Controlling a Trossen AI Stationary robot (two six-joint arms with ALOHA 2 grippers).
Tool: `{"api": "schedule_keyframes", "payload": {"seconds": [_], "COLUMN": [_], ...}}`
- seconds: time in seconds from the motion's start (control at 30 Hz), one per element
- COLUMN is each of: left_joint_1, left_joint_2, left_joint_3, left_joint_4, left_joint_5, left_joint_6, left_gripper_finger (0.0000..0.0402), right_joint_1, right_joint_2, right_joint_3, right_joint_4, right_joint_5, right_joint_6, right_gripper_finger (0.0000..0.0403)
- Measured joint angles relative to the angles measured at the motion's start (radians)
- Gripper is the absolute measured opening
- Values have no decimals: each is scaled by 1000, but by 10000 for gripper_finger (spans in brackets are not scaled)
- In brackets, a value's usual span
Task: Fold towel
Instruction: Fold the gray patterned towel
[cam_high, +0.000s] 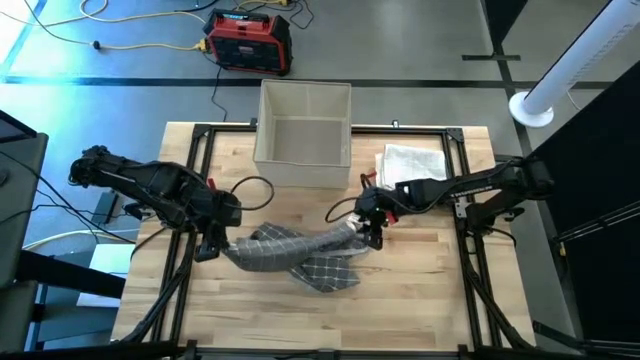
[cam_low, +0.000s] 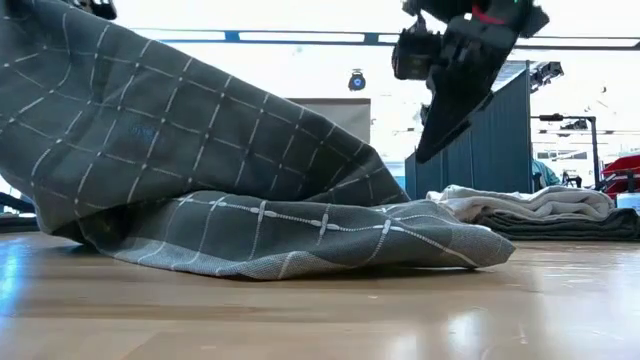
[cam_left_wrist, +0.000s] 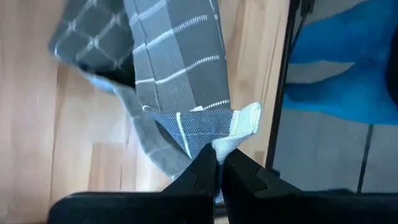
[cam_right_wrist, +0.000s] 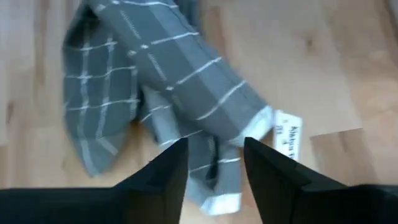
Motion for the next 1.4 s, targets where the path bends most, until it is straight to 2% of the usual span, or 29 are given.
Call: {"api": "schedule_keyframes", "payload": {"seconds": [0.2,0.33,0.43,0.7,0.77,0.87,0.93,0.97,1.13,1.4], "left_joint_1": [16,20,21,21,21,21,21,20,19,19], "left_joint_2": [0,0,0,0,0,0,0,0,0,-3], "left_joint_3": [0,0,0,0,0,0,0,0,0,6], "left_joint_4": [14,35,35,35,35,35,35,35,36,51], "left_joint_5": [-12,-15,-15,-53,-57,-58,-68,-79,-188,-297], "left_joint_6": [0,-12,-23,-24,-19,-18,-17,-17,-8,16], "left_gripper_finger": [0,0,0,0,0,0,0,0,0,0], "right_joint_1": [-59,-84,-84,-71,-70,-71,-73,-70,-55,-9], "right_joint_2": [77,152,200,295,308,312,302,296,195,-153], "right_joint_3": [-50,-49,-49,-44,-42,-43,-43,-45,-52,-49], "right_joint_4": [214,298,310,334,337,337,328,330,277,211], "right_joint_5": [27,-31,-83,-54,-41,-15,-27,-26,-6,123], "right_joint_6": [-102,-103,-116,-163,-142,-87,-54,-43,17,58], "right_gripper_finger": [199,199,199,197,178,97,30,18,2,0]}}
